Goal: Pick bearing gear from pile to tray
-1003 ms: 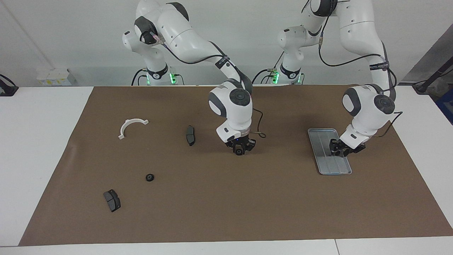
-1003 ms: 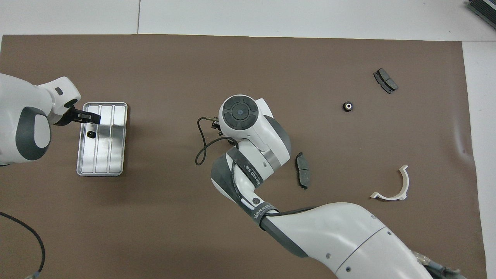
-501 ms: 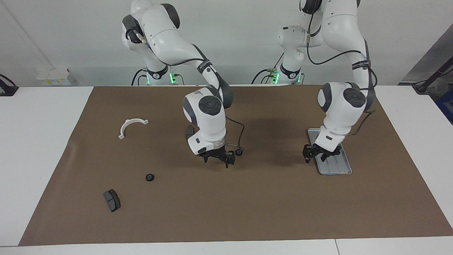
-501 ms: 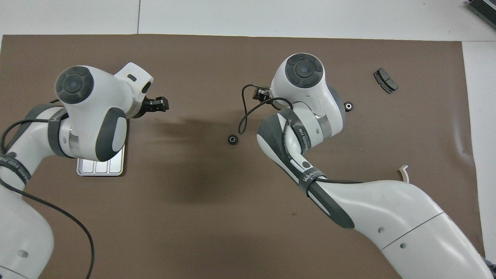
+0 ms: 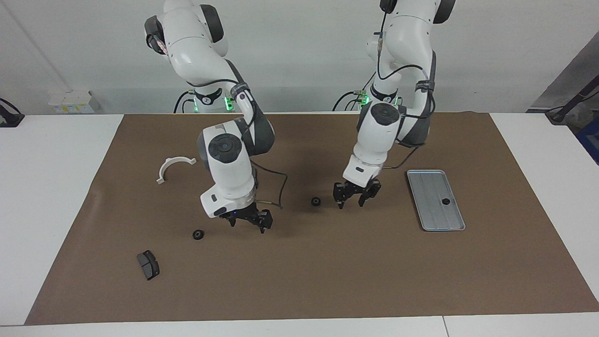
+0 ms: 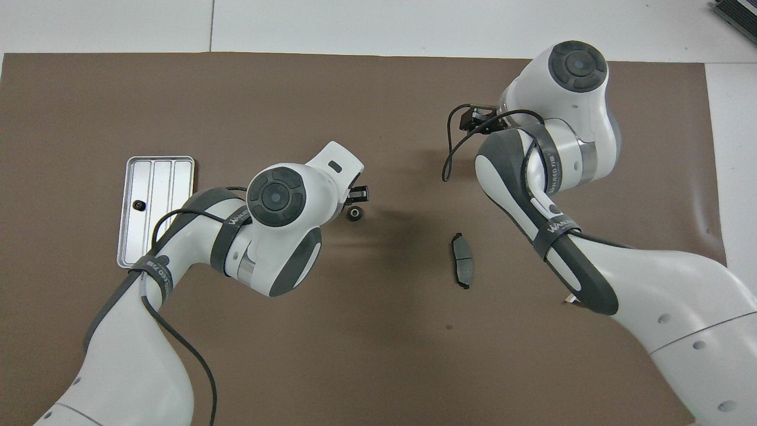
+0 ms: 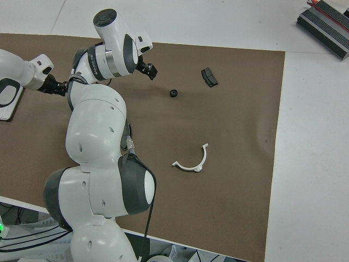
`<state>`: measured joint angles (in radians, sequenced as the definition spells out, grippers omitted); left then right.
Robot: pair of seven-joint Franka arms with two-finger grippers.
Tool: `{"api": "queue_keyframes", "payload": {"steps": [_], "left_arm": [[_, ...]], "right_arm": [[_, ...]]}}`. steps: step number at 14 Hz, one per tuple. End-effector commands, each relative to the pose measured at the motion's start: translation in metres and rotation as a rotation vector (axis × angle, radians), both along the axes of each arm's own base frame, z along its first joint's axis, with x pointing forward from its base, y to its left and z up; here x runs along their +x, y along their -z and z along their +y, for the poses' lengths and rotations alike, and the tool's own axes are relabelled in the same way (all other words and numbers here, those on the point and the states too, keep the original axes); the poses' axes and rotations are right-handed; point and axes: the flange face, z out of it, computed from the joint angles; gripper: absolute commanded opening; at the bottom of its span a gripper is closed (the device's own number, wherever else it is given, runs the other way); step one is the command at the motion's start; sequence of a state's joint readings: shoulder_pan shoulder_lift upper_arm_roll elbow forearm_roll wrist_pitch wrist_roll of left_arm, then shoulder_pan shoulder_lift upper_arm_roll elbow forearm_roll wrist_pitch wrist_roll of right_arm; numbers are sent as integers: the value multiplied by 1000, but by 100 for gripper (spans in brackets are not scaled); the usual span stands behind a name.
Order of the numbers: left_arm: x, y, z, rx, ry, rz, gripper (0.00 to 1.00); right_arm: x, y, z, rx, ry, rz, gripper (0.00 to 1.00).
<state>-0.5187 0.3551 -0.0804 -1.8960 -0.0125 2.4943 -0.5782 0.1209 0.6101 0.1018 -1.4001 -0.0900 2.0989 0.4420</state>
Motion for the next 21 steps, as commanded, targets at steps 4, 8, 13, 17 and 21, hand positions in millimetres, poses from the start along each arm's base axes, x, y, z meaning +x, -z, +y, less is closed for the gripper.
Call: {"api": "queue_keyframes", "payload": {"steps": [4, 8, 13, 17, 21], "left_arm": [[-15, 31, -9, 14, 99, -30, 68], [-19, 40, -15, 17, 124, -31, 62], [-20, 47, -17, 13, 128, -37, 59], [-20, 48, -17, 14, 128, -34, 50], [-23, 53, -19, 18, 135, -28, 43]], "right_arm": [[4, 27, -64, 3, -84, 30, 100], [-6, 59, -68, 6, -87, 38, 100], [-20, 73, -65, 6, -94, 55, 89], [-24, 68, -63, 12, -88, 85, 86], [-25, 67, -64, 12, -92, 93, 60]]}}
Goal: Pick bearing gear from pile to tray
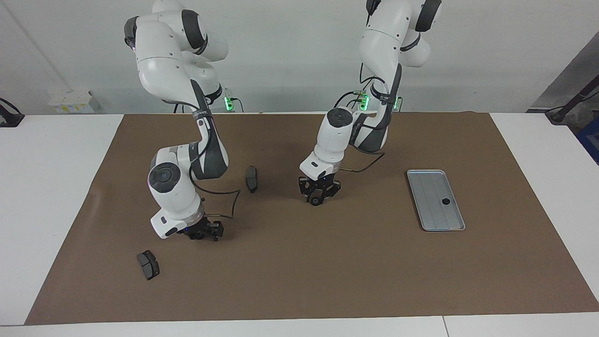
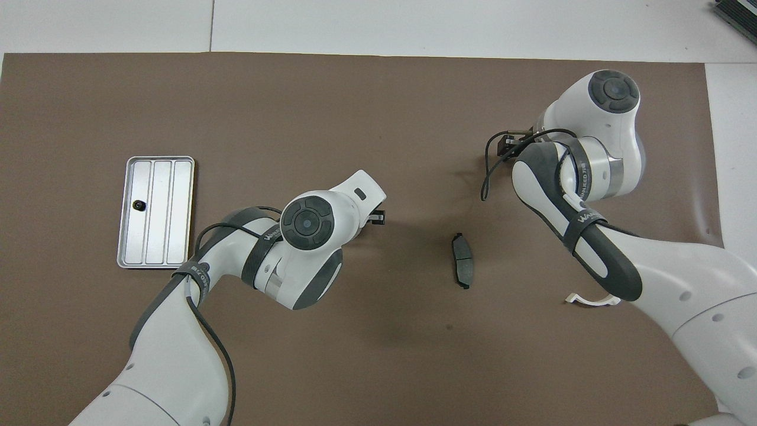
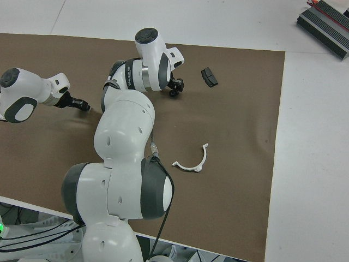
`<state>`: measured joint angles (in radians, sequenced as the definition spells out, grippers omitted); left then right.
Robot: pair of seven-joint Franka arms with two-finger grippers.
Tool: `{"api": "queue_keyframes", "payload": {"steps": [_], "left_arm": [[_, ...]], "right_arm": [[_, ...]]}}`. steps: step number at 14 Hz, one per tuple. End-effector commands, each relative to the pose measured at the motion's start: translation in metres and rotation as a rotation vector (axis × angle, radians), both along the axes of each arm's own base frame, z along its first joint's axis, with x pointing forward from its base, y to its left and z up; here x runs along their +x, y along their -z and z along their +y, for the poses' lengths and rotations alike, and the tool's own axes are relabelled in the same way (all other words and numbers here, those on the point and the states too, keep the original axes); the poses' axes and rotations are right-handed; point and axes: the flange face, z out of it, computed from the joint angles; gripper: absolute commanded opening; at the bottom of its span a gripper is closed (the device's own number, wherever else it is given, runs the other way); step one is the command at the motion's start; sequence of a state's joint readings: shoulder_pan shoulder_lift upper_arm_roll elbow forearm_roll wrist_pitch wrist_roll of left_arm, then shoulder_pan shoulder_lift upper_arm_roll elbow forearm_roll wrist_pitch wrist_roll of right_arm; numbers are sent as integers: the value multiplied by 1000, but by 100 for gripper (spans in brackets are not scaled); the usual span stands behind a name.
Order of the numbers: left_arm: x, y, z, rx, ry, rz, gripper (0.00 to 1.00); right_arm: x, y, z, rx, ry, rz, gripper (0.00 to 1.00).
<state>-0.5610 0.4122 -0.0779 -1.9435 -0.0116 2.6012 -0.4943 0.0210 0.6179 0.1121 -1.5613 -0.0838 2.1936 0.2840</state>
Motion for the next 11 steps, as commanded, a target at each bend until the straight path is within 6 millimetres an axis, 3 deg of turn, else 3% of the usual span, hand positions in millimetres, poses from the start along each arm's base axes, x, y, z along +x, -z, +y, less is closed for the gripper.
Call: {"api": "queue_keyframes", "payload": {"steps": [1, 3, 5, 6, 9, 11], "left_arm": [[-5, 7, -1, 7, 17, -11, 41], [-5, 8, 0, 8, 17, -10, 36], [-5, 8, 2, 10, 19, -8, 27], [-3, 8, 3, 10, 16, -8, 24], [5, 2, 9, 12, 1, -7, 17], [30, -16, 24, 20, -38, 5, 15]], "right_arm": [[-10, -4, -1, 15, -20, 22, 53], [-13, -6, -1, 15, -20, 24, 37], [-14, -8, -2, 18, -10, 35, 9], [-14, -10, -1, 29, -3, 36, 0], [-11, -19, 0, 40, 6, 23, 0], [-10, -24, 5, 44, 3, 13, 0]]}}
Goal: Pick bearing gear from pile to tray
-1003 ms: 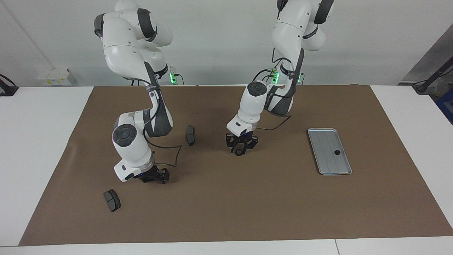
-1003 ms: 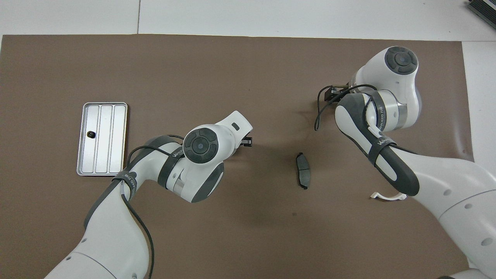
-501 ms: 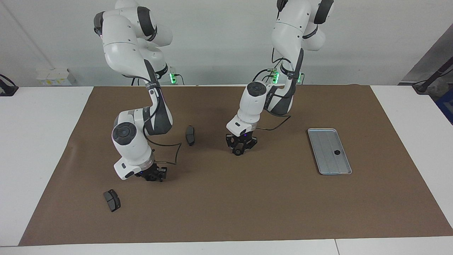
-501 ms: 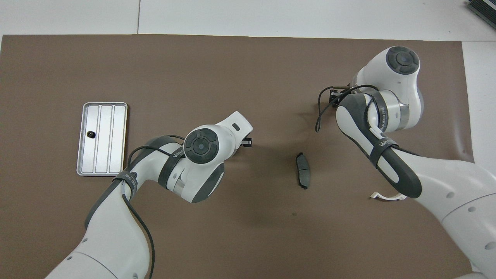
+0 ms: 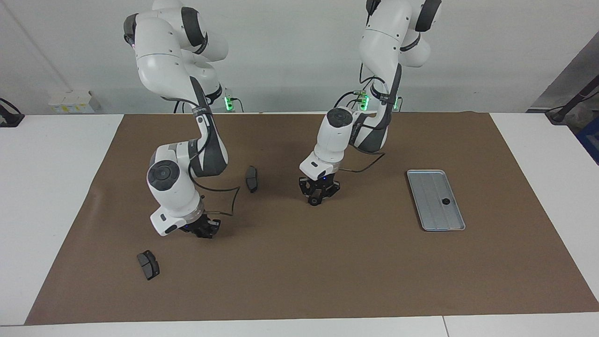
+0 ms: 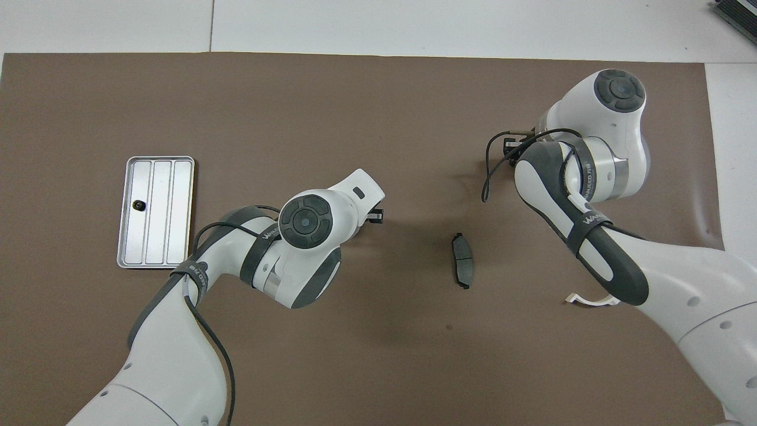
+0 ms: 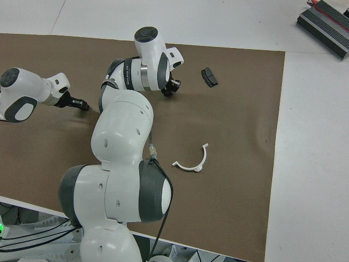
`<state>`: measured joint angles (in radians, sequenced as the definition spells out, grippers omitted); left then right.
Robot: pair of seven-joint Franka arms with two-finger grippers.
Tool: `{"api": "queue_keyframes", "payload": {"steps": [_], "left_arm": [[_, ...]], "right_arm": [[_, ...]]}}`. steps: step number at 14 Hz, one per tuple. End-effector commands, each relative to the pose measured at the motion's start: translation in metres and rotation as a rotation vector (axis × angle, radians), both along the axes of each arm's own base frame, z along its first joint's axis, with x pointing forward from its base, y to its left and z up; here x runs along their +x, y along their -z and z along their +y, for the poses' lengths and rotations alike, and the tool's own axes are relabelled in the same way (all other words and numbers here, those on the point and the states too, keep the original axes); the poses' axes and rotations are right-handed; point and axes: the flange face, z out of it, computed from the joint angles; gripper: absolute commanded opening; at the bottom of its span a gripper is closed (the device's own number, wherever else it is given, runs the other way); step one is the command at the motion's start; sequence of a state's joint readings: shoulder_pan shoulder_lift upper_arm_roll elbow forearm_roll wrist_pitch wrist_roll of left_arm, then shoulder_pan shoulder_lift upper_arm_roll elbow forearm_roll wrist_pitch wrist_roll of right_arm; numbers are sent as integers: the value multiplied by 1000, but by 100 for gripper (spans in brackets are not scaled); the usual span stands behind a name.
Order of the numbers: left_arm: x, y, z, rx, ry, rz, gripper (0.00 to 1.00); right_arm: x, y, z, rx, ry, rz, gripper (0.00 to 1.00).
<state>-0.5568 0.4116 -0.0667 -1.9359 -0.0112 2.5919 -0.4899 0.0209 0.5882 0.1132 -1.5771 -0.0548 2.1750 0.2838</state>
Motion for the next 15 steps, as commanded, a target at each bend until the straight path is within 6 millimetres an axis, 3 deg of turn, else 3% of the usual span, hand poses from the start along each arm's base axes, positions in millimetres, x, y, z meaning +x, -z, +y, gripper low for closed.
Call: {"api": "queue_keyframes", "payload": {"steps": [1, 3, 5, 8, 10, 11, 13, 15], "left_arm": [[42, -27, 31, 19, -60, 19, 14], [81, -43, 74, 33, -129, 41, 11], [104, -51, 129, 42, -151, 42, 11], [122, -59, 215, 76, -130, 70, 7], [127, -61, 274, 103, -65, 101, 7], [126, -60, 302, 116, -14, 119, 7], [118, -52, 340, 127, 40, 139, 7], [108, -42, 365, 136, 95, 146, 7]], "right_arm": [[-2, -19, 9, 27, -16, -7, 0], [-2, -24, 22, 42, 3, -15, 0], [-3, -33, 51, 70, 28, -27, 0], [-10, -48, 139, 93, 62, -53, 0], [-19, -43, 173, 90, 108, -48, 0], [-24, -44, 200, 97, 119, -53, 0], [-34, -46, 242, 86, 143, -70, 0], [-48, -45, 272, 72, 161, -77, 0]]}}
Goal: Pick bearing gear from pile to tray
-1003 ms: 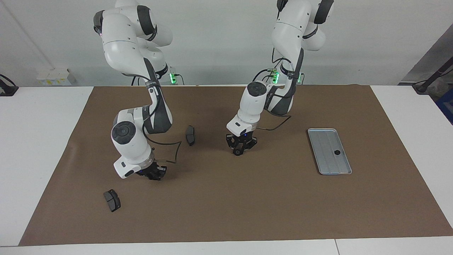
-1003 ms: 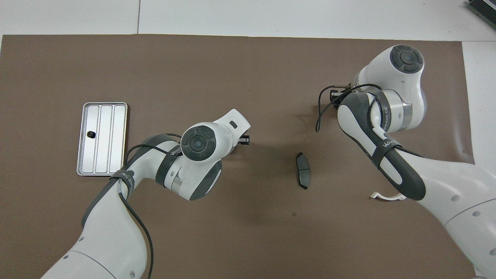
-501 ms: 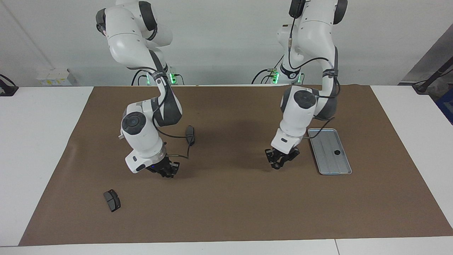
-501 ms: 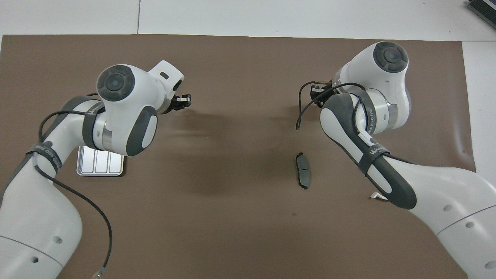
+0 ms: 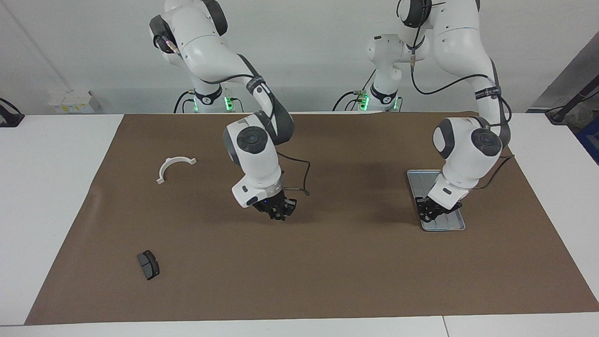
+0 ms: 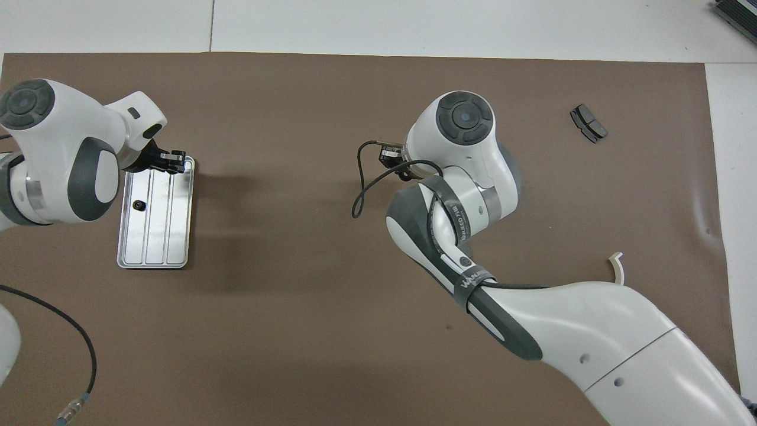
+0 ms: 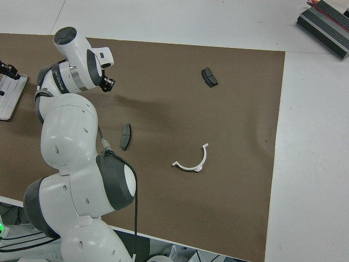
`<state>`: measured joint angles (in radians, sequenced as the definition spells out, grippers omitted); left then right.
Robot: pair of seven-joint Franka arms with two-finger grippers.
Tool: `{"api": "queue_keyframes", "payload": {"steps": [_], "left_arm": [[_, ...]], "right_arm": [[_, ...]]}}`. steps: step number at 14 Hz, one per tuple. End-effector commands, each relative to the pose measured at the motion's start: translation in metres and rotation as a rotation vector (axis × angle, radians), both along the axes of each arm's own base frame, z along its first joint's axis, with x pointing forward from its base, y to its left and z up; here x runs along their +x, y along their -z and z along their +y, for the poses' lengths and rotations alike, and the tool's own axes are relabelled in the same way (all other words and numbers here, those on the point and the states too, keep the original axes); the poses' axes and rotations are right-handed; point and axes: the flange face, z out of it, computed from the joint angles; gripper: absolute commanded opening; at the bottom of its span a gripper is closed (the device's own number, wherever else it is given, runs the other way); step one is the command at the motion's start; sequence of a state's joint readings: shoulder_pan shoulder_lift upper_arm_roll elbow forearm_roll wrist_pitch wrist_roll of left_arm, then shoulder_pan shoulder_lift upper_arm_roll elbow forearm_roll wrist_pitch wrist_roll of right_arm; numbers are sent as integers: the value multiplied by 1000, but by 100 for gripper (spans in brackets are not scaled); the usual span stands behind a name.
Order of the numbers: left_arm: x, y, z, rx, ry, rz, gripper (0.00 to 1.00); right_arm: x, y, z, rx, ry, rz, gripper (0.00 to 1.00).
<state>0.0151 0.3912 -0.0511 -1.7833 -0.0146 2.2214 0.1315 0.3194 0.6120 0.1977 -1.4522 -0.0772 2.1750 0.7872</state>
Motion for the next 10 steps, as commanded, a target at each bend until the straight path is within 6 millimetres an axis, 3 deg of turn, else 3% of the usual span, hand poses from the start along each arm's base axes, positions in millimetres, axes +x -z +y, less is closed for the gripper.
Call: {"api": "queue_keyframes", "payload": {"steps": [1, 4, 7, 8, 10], "left_arm": [[-20, 3, 19, -7, 67, 11, 7], [-27, 15, 18, -5, 56, -30, 14], [-23, 12, 11, -11, 29, -55, 56], [-21, 11, 10, -12, 29, -64, 63], [-19, 9, 10, -12, 29, -73, 68]], "right_arm": [[-10, 6, 38, -17, 31, -3, 0], [-26, 18, 68, -34, 47, -11, 0], [-38, 16, 84, -35, 52, -26, 0], [-42, 21, 87, -33, 55, -23, 0], [-47, 33, 85, -32, 50, -22, 0]]}}
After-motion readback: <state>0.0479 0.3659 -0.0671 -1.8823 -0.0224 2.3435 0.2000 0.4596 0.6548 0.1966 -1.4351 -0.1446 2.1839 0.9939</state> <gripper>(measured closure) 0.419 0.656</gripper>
